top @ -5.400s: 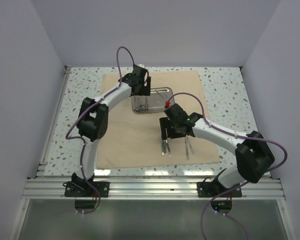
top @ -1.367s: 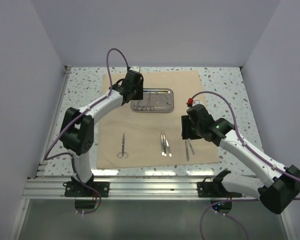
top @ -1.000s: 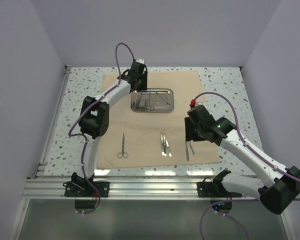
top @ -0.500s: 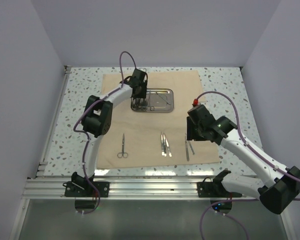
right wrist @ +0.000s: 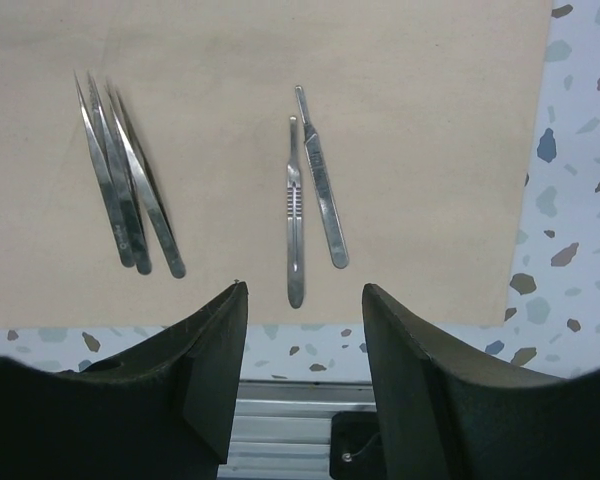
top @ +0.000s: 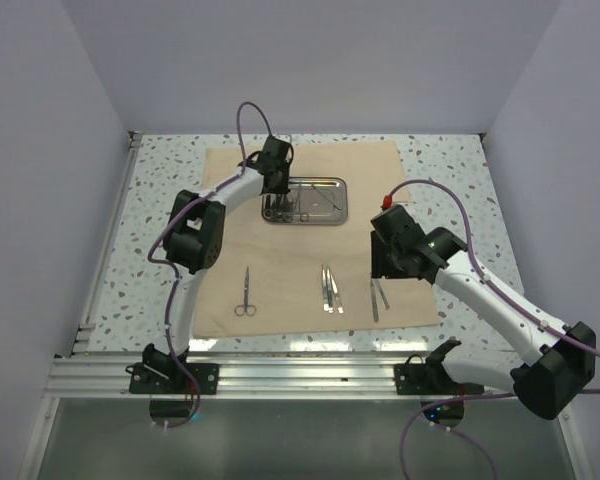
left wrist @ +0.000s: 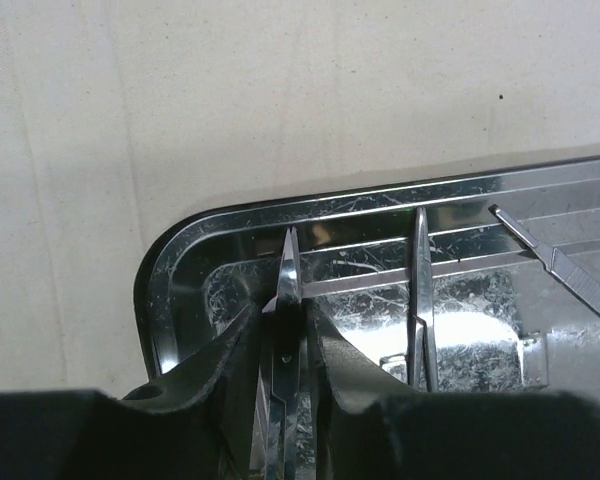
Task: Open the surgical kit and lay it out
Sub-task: Pick up the medical item from the container.
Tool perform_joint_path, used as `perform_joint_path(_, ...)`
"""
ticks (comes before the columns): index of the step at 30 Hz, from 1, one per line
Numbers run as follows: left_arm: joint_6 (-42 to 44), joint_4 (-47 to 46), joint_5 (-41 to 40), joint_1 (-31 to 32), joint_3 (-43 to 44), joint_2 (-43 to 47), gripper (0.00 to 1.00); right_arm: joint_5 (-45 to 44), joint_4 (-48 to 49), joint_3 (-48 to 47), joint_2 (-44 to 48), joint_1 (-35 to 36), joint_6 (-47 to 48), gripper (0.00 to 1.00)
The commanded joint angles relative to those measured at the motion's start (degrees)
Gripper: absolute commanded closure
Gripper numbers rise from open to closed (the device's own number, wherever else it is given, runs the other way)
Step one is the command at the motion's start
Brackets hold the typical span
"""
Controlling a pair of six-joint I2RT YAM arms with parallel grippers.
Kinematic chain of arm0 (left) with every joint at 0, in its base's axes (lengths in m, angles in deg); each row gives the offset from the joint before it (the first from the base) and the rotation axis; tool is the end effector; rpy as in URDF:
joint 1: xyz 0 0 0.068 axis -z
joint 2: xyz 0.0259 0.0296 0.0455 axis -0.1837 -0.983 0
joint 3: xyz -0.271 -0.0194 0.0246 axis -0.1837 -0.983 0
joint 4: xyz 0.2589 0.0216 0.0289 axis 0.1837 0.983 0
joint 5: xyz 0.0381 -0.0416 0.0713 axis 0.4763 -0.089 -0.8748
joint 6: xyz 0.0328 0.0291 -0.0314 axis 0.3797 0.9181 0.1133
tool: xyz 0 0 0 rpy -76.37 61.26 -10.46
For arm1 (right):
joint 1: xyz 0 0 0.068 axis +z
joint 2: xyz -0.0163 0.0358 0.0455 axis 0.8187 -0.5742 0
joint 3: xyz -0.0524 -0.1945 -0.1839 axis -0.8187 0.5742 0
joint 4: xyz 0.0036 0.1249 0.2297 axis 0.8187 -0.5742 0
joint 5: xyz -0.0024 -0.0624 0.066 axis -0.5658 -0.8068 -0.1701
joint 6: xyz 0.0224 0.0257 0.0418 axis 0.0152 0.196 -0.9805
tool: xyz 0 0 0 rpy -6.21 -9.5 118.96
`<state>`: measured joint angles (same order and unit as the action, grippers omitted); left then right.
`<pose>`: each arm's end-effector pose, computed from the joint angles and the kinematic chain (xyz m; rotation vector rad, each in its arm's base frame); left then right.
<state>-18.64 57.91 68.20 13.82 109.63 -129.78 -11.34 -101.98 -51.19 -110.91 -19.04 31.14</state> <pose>0.4791 -0.2118 0.1580 0.0617 2.4214 -0.1664 0.1823 0.1191 0.2864 0.0055 2.5747 0.0380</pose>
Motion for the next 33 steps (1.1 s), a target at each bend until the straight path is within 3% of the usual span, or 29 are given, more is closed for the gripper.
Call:
perform_joint_path(1,-0.7,2.5,2.3,-1.5,-0.1,-4.8,0.73,-1.1,0.7,-1.6,0.6,-0.5,0.9,0.47)
perform_joint_path(11,-0.7,3.1,4.9,-3.4,-0.2,-6.0,1.00,-0.7,1.5,-1.2,1.3,-1.3,1.9,0.47)
perform_joint_path(26,-1.8,8.9,3.3,-3.6,11.7,7.5,1.00,2.7,5.1,1.6,3.0,-1.5,2.0,0.51)
perform_joint_path(30,-3.3,9.7,2.3,-3.5,7.3,14.4,1.00,3.9,6.6,1.4,2.3,-1.4,2.4,0.52)
perform_joint_path(33,-4.4,8.2,1.2,-3.1,-3.7,22.6,1.00,4.7,7.8,0.9,1.4,-1.5,2.9,0.52)
